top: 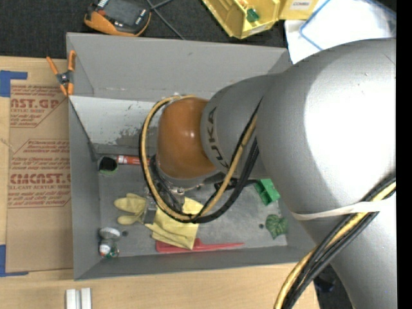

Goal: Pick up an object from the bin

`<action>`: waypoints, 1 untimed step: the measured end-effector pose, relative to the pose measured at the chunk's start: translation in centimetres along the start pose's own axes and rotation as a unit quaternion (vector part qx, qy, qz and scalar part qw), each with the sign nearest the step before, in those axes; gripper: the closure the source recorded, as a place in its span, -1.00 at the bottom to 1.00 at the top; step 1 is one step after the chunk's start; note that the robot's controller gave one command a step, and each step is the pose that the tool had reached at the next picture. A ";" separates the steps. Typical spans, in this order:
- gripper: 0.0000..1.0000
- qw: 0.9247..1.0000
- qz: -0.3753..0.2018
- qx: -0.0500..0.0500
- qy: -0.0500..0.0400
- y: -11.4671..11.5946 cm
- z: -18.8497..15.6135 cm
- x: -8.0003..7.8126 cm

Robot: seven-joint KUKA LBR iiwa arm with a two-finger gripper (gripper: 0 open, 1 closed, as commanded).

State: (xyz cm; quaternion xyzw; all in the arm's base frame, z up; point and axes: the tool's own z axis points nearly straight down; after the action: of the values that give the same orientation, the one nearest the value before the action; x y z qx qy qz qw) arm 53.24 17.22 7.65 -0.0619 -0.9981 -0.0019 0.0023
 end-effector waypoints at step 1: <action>1.00 1.000 0.000 0.001 0.002 0.0 -2.1 0.2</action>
Offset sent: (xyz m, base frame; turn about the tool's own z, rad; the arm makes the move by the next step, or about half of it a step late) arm -0.0012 -0.0002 0.0279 -0.0003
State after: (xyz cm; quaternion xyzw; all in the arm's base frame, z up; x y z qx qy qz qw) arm 53.08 17.22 9.78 -0.0616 -0.9981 -0.0014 0.0048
